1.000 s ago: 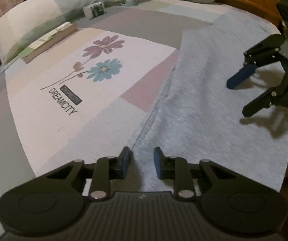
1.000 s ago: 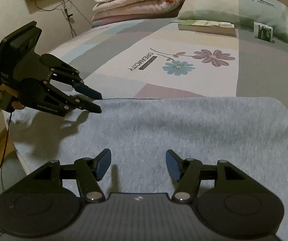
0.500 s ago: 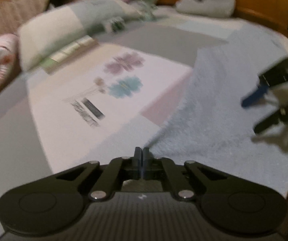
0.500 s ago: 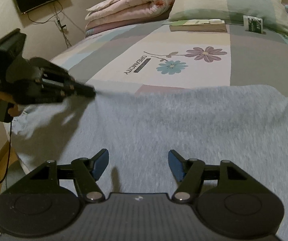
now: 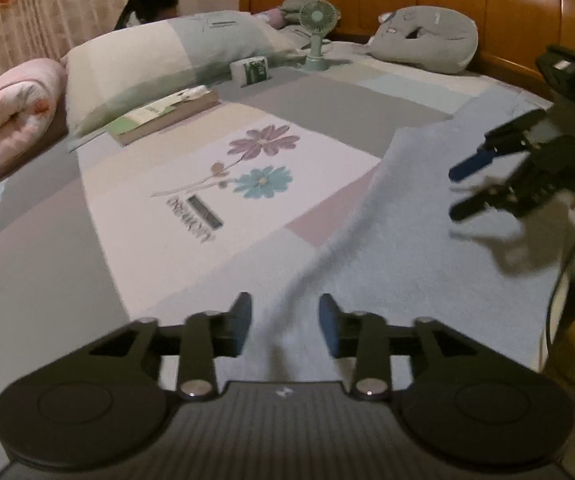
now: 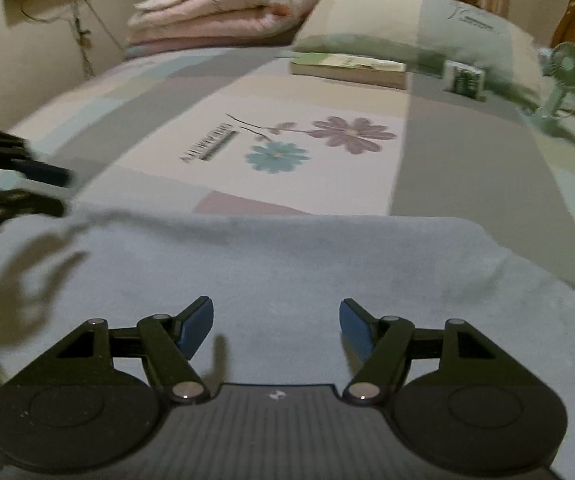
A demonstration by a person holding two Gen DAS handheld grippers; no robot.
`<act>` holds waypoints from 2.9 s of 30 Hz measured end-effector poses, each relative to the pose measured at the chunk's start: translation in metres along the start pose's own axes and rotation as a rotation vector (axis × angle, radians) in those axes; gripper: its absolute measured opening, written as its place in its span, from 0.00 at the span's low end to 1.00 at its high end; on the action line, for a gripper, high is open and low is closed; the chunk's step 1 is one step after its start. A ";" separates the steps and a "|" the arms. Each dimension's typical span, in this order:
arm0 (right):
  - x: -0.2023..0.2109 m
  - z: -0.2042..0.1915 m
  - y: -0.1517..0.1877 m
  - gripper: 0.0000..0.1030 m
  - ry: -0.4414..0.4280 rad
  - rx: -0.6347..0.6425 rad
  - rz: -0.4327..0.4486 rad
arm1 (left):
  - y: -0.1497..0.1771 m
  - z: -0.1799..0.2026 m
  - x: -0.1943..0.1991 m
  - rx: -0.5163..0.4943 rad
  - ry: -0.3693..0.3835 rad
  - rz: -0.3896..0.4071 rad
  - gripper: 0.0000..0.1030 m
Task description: Fold clothes
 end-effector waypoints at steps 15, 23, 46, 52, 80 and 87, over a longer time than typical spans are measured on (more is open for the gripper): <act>0.018 -0.047 0.039 0.83 0.058 0.108 -0.025 | 0.108 -0.027 0.044 0.218 -0.189 -0.165 0.46; 0.016 -0.068 0.073 0.93 0.005 0.120 -0.095 | 0.150 -0.045 0.068 0.402 -0.163 -0.236 0.57; 0.018 -0.019 0.004 0.95 0.047 -0.012 -0.023 | 0.083 -0.082 0.068 0.438 -0.241 -0.065 0.57; -0.018 0.013 -0.036 0.95 0.083 0.036 0.001 | 0.010 -0.017 0.020 0.358 -0.030 -0.013 0.63; -0.056 0.144 -0.086 1.00 0.236 -0.005 -0.170 | 0.004 0.061 -0.053 0.369 0.125 0.007 0.78; -0.071 0.146 -0.066 1.00 -0.127 -0.243 -0.290 | 0.003 0.063 -0.053 0.358 0.114 0.002 0.79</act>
Point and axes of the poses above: each gripper's, at about its wrist camera, not at the fingertips, and x roughly against the way its jaws point, z to its right, y to its underside, the point moved 10 cm from there along -x, roughly the way its jaws point, and after that the axes turned 5 degrees about -y, right-handed, at the moved point
